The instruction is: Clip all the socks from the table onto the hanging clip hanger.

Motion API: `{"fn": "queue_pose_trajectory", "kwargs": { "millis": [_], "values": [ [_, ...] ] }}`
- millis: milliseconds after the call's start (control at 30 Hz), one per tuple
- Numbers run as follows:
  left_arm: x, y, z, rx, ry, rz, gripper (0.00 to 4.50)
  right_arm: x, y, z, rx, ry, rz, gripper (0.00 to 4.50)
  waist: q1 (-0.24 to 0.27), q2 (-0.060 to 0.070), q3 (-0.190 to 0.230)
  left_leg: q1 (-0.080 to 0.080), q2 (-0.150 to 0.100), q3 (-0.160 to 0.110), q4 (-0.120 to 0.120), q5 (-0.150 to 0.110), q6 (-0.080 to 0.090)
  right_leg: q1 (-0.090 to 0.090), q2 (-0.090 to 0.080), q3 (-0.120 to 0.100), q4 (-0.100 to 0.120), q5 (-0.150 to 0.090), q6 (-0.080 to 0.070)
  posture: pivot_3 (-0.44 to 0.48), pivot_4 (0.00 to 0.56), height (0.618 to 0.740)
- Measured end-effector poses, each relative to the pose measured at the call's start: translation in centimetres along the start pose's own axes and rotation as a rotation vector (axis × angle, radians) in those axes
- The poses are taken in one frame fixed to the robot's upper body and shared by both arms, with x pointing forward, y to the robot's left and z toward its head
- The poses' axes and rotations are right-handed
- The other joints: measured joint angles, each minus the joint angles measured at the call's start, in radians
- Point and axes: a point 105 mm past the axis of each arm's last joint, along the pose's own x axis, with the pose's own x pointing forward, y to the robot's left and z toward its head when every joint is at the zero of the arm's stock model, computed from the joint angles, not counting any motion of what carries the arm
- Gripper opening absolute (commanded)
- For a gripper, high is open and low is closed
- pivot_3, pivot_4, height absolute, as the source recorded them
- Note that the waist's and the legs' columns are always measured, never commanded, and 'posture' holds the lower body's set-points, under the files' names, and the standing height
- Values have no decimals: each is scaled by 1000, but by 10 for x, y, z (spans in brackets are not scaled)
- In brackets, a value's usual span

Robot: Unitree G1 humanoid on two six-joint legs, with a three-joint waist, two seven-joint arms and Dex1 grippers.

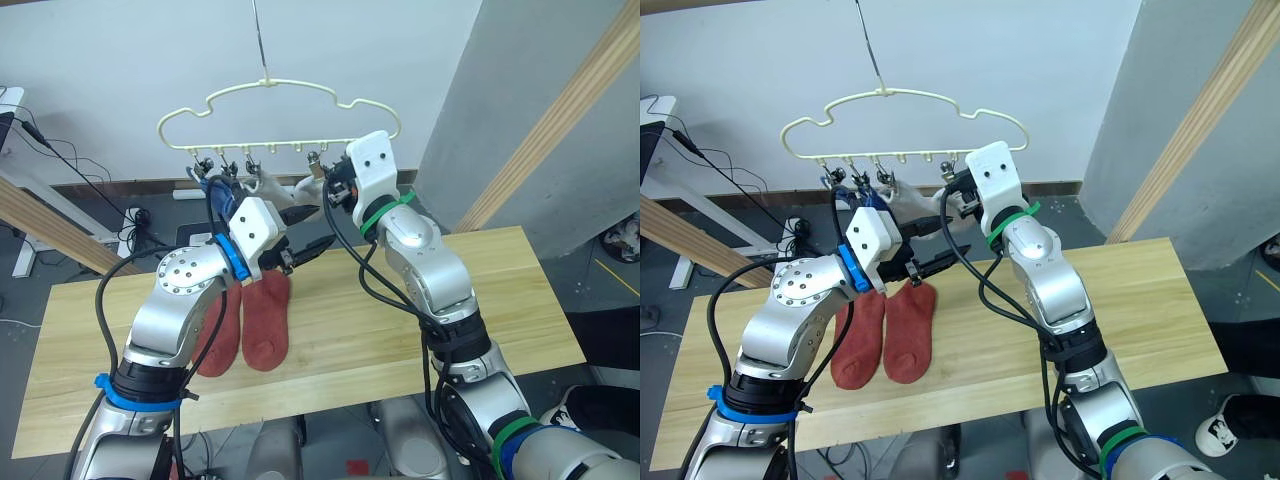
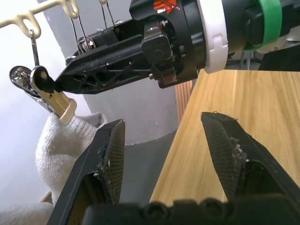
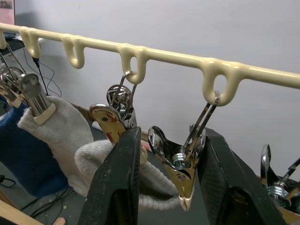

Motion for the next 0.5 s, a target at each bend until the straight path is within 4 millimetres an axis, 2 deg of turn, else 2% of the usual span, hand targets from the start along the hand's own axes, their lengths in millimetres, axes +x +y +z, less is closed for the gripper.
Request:
{"fn": "queue_pose_trajectory", "kwargs": {
  "millis": [500],
  "values": [
    [0,0,-1,7,6,2,2842,0,-3,5,0,-31,-20,1705,0,0,0,0,0,0,0,0,0,0,0,0,0,0,0,-214,319,731]
  ]
}}
